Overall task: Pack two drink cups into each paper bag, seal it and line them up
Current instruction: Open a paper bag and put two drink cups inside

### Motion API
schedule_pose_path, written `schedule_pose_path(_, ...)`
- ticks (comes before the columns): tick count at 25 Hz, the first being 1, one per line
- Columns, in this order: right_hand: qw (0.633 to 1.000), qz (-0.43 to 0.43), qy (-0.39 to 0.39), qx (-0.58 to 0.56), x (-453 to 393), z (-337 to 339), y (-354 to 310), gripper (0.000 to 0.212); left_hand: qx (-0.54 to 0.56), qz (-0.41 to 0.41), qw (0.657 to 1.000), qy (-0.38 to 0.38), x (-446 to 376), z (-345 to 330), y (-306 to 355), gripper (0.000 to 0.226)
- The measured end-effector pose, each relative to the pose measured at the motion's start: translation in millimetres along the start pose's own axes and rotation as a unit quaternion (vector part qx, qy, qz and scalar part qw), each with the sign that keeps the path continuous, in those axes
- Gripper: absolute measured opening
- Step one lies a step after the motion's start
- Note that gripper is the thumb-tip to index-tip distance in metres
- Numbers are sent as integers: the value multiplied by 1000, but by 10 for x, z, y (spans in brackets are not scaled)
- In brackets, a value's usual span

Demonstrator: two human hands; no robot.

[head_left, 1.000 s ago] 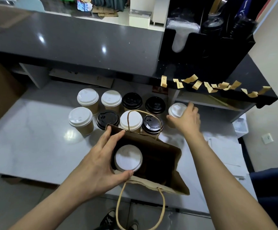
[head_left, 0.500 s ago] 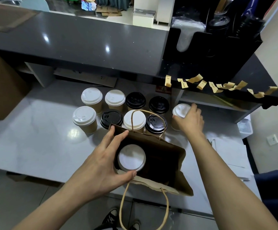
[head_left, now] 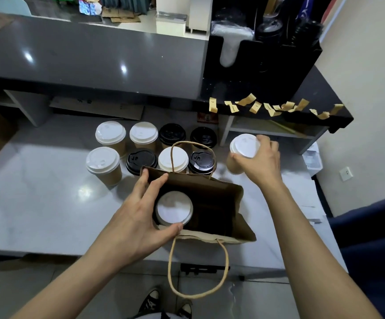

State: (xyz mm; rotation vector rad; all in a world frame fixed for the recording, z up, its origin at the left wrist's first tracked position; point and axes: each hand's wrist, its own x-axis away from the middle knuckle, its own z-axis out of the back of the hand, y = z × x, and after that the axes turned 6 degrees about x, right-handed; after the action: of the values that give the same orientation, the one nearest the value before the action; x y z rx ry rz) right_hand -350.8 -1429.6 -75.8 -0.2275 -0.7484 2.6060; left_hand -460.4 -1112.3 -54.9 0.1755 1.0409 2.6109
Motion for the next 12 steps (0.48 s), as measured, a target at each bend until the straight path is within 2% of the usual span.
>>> schedule_pose_path(12,993,9,87,-77,793,772,-29,85,6,6,1000,0,-34,-6,-34,100)
